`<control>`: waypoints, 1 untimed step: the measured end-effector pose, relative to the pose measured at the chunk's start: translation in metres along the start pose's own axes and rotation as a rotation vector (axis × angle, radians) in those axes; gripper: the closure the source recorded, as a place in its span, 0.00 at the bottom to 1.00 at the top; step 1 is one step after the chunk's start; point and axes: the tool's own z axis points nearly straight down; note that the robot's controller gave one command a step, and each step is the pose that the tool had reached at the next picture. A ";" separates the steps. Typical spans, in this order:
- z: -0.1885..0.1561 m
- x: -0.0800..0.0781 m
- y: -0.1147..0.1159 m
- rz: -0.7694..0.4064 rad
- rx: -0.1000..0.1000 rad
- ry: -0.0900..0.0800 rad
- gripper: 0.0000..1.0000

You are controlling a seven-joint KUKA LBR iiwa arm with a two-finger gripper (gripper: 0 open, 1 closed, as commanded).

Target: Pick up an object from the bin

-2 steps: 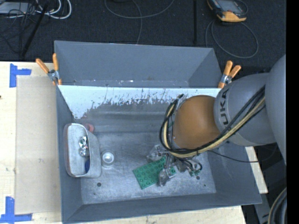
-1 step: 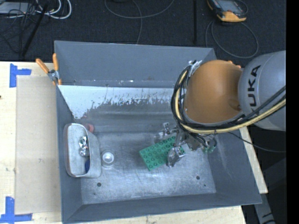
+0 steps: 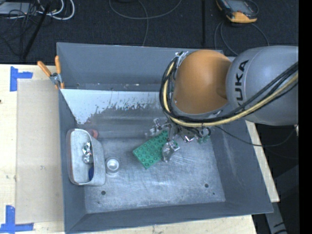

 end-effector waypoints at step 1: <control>-0.127 -0.004 0.010 -0.018 0.004 -0.009 1.00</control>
Offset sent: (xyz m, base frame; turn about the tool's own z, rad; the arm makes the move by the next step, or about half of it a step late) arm -0.0028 0.0104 0.1221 -0.0215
